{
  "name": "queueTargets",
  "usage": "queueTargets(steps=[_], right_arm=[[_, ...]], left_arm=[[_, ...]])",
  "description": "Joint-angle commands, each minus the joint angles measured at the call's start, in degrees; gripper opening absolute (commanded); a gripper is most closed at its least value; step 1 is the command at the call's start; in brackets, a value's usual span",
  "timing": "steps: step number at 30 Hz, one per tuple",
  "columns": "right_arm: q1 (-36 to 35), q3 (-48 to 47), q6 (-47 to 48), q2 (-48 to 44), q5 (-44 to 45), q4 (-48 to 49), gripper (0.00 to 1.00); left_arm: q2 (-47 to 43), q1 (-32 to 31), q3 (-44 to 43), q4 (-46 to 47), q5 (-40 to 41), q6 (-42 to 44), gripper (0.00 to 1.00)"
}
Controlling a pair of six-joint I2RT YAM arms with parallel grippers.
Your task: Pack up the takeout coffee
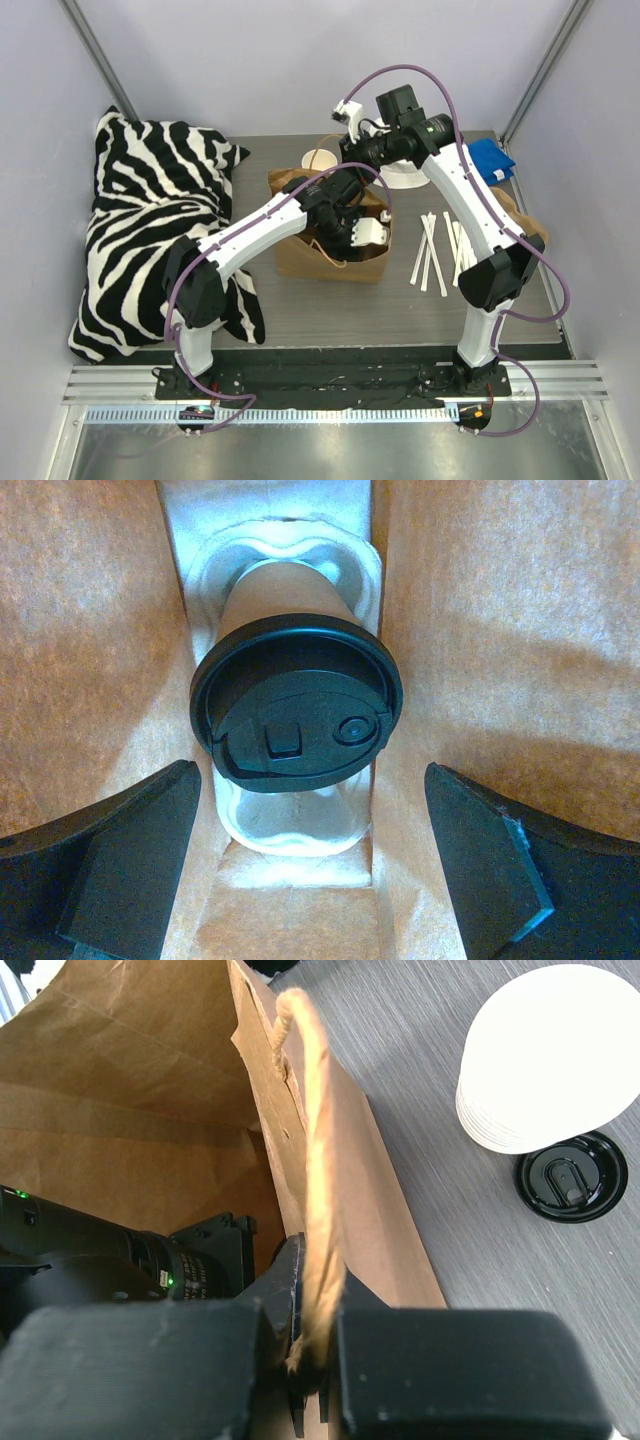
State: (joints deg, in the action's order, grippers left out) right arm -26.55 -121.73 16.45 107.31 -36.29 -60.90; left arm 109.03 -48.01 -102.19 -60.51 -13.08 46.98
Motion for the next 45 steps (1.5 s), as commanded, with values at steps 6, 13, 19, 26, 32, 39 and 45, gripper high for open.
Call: queueTargets(steps=[6, 13, 19, 26, 32, 39, 45], right_arm=[[-0.9, -1.8, 4.5, -1.4, 1.9, -0.4, 0.01], [-0.8, -1.8, 5.6, -1.8, 3.7, 1.2, 0.01], [-0.8, -2.0, 7.0, -2.7, 4.6, 2.4, 0.01], [-0.8, -1.5, 9.6, -3.7, 5.7, 2.7, 0.01], [-0.8, 1.0, 11.4, -4.9, 6.2, 3.6, 0.01], [-0.9, 2.0, 11.2, -5.8, 4.7, 3.6, 0.01], [-0.9, 2.9, 11.4, -6.2, 4.9, 3.9, 0.01]], left_arm=[[-5.0, -0.4, -4.9, -0.7, -2.3, 2.8, 1.00], [-5.4, -1.2, -6.7, -4.2, -2.8, 4.4, 1.00], [-5.0, -1.9, -5.5, -5.8, -2.4, 5.7, 1.00], [-4.8, -2.0, -5.2, -7.1, -2.7, 5.9, 1.00], [-6.6, -2.0, -4.6, -4.0, -2.1, 4.8, 1.00], [-7.0, -2.1, -6.8, -3.6, -2.6, 3.8, 1.00], [-7.7, -2.1, -9.3, -4.2, -3.1, 3.6, 1.00]])
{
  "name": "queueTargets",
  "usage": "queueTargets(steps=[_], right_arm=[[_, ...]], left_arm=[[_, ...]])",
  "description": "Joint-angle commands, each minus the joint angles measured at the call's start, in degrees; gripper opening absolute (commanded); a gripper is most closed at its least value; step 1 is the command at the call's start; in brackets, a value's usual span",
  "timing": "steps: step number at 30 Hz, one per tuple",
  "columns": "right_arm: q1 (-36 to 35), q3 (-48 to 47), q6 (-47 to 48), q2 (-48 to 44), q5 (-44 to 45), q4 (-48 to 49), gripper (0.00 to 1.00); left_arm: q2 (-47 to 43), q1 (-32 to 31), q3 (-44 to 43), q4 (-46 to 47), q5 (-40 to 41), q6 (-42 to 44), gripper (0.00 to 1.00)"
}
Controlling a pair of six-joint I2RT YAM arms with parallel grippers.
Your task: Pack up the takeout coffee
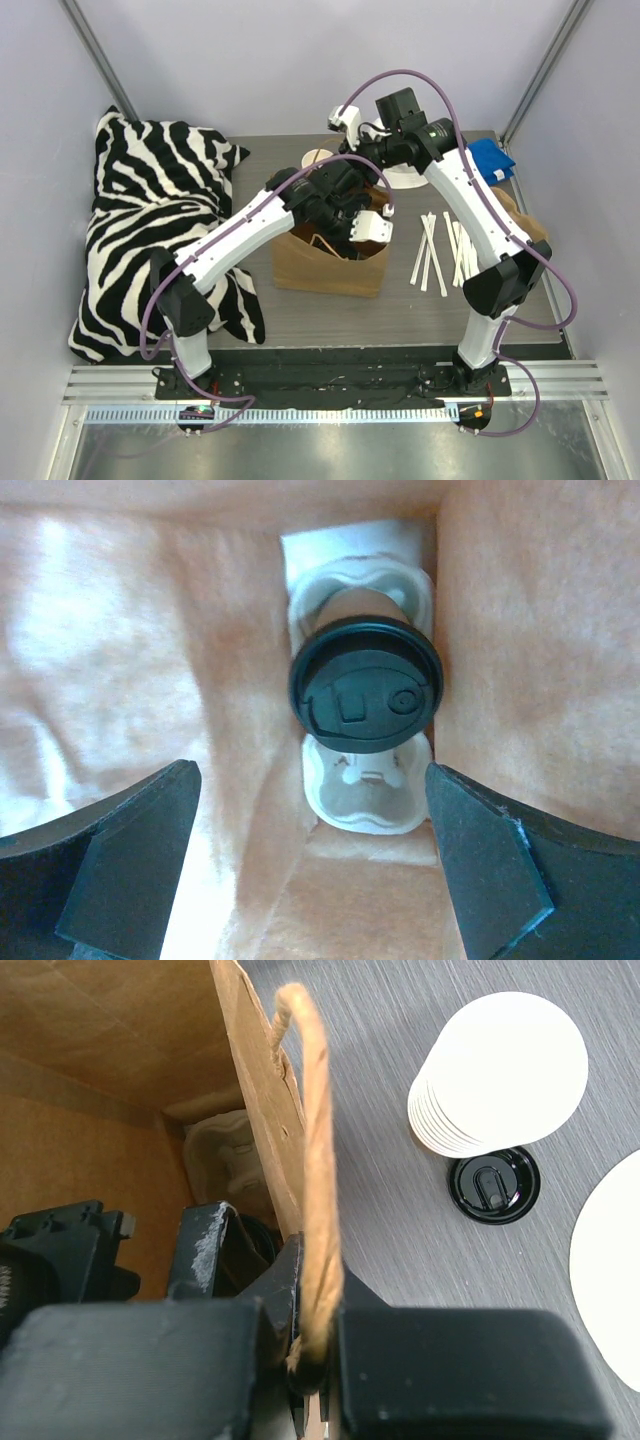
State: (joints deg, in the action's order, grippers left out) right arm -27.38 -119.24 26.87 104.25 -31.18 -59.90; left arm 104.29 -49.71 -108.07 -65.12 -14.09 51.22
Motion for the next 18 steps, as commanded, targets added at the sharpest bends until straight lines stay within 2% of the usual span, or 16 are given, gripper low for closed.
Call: queueTargets(steps=[1, 12, 18], right_arm=[[0.0, 0.4, 1.0, -3.2, -0.2, 2.9, 0.01], [0.1, -0.1, 0.6, -2.7, 1.9, 3.6, 0.01], [0.4, -0.2, -0.2, -2.0, 2.7, 4.6, 0.01]], left_arm=[[-3.0, -0.4, -4.0, 0.1, -2.3, -0.9, 1.00], [-6.6, 1.8, -9.5, -0.2, -3.5, -6.3, 1.00], [-8.3, 4.5, -9.5, 1.8, -3.7, -10.8, 1.00]])
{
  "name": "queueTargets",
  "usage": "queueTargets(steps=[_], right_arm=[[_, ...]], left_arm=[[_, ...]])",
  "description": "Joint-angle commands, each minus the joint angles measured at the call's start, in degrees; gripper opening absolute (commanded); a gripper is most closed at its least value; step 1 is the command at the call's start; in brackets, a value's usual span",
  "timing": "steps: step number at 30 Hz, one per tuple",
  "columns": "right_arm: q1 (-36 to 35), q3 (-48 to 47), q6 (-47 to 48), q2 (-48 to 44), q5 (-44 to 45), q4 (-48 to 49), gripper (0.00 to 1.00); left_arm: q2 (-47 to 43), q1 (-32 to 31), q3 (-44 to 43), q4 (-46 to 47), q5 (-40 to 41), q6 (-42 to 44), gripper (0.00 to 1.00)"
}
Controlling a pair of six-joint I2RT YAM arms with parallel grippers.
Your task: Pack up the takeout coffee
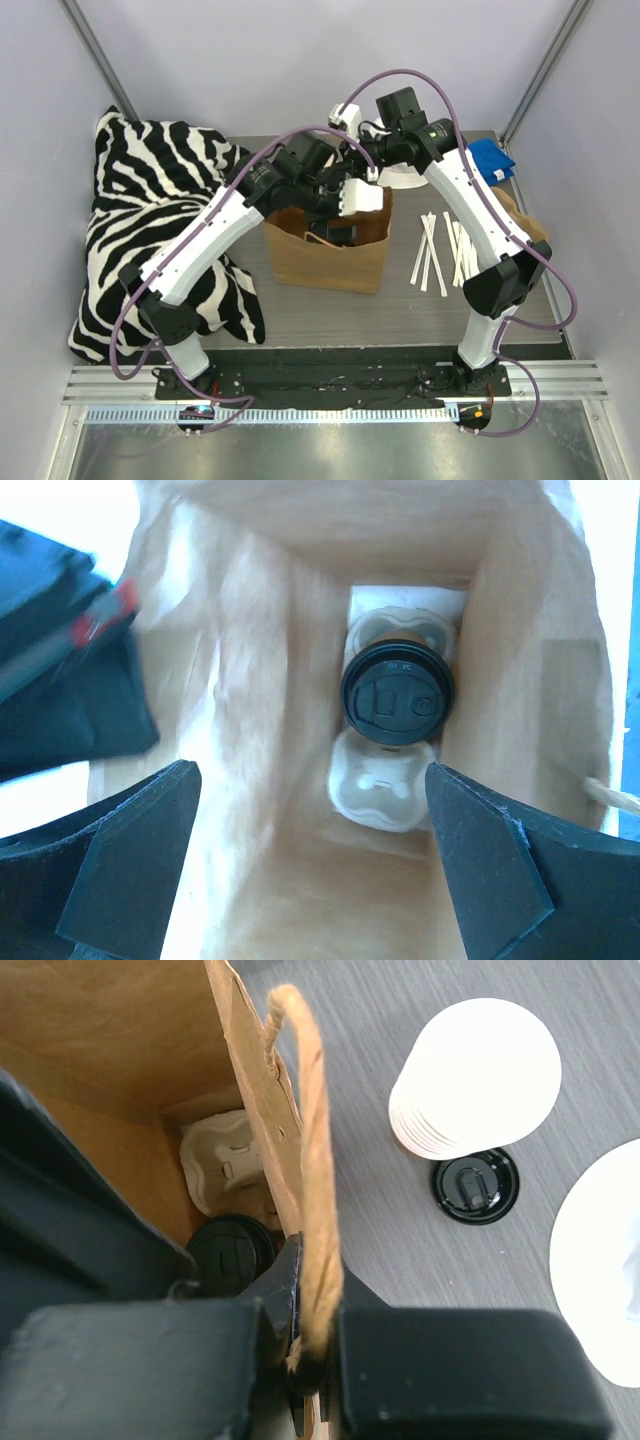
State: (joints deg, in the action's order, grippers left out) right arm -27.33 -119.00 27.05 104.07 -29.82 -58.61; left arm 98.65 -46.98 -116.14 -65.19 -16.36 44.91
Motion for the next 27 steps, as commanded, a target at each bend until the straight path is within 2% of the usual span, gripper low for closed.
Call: queueTargets(steps=[1, 6, 14, 22, 27], right_arm=[[0.5, -1.1, -0.4, -1.7, 1.6, 3.3, 0.01], [1.2, -2.5, -1.0, -0.5, 1.6, 3.3, 0.01], [1.9, -6.3, -1.5, 3.8, 4.1, 6.0, 0.01], [2.5, -10.9, -2.3, 8.2, 6.3, 9.9, 0.01], [2.9, -14.8, -4.8, 11.0, 8.9, 12.3, 0.01]], left_arm=[[-2.8, 2.8, -1.6, 2.2, -1.6, -5.1, 1.00], [-4.3, 6.4, -1.8, 5.1, -2.4, -10.8, 0.99], [-7.2, 14.3, -1.3, 14.6, -1.0, -31.6, 1.00], [-7.2, 23.7, -2.9, 16.8, 0.7, -43.1, 1.00], [-8.0, 29.3, -1.4, 17.2, 0.2, -46.6, 1.00]])
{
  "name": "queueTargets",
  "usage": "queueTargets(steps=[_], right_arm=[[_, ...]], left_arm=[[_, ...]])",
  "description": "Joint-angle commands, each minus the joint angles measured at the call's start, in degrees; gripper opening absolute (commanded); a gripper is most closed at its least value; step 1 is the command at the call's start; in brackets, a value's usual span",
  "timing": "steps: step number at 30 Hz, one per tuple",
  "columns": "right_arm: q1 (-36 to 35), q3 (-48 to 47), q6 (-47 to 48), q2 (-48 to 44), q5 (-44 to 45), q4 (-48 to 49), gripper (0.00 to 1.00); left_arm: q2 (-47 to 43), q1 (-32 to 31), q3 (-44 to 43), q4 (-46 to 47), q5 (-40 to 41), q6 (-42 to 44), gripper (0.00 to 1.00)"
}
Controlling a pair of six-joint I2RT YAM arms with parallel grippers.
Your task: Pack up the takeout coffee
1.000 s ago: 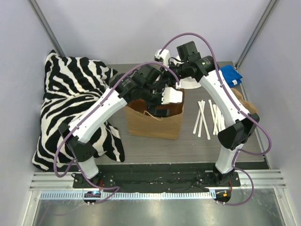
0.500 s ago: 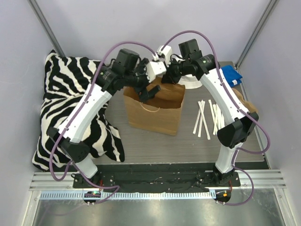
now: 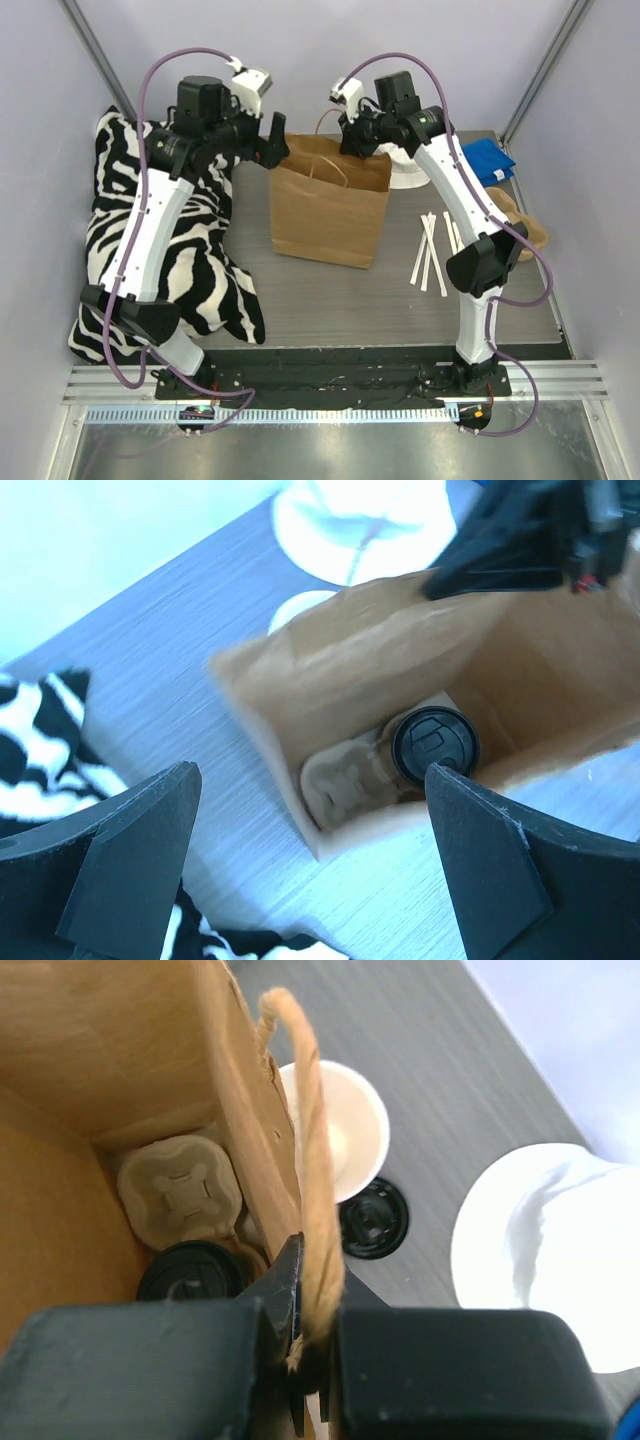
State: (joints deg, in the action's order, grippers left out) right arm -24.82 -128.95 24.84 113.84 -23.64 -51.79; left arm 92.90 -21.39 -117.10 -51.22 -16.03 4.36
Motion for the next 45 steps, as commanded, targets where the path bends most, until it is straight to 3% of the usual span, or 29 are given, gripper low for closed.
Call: queueTargets(steps=[1, 10, 15, 18, 19, 22, 27, 33, 37, 45], right_arm=[[0.4, -5.3, -3.0, 1.8, 3.0, 6.3, 0.01], [0.4, -4.1, -5.9, 1.9, 2.2, 9.3, 0.02], [0.4, -4.0, -7.0, 1.2, 2.4, 9.3, 0.14], [0.4, -3.9, -8.3, -0.2, 2.5, 9.4, 0.32], [0.4, -3.9, -9.1, -0.7, 2.5, 9.3, 0.46], [0.4, -4.4, -10.7, -2.7, 2.5, 9.3, 0.62], [0.5, -7.2, -14.3, -5.9, 2.4, 9.4, 0.75], [1.4, -8.4, -18.4, -11.5, 3.9, 9.7, 0.78], [4.2, -3.5, -19.5, -16.8, 7.5, 6.6, 0.77], [14.0, 19.2, -15.3, -29.0, 14.7, -4.3, 0.67]], left_arm=[[-2.7, 4.4, -0.1, 3.2, -0.1, -6.7, 1.00], [-5.1, 9.2, 5.6, 3.3, -0.8, -7.1, 1.00], [-5.5, 11.4, 8.3, 3.1, -2.2, -8.3, 1.00], [-5.2, 13.7, 9.2, 3.2, -4.8, -10.7, 0.99], [-5.0, 14.3, 9.4, 3.2, -5.4, -11.2, 1.00], [-4.4, 16.6, 9.6, 3.1, -7.0, -12.4, 1.00], [-3.3, 20.4, 9.8, 2.4, -9.1, -13.3, 0.99], [-2.6, 23.1, 10.9, 3.2, -10.2, -14.6, 1.00], [-3.4, 24.4, 13.4, 4.0, -9.9, -13.7, 1.00], [-4.7, 26.6, 20.1, 5.9, -11.8, -15.0, 1.00]])
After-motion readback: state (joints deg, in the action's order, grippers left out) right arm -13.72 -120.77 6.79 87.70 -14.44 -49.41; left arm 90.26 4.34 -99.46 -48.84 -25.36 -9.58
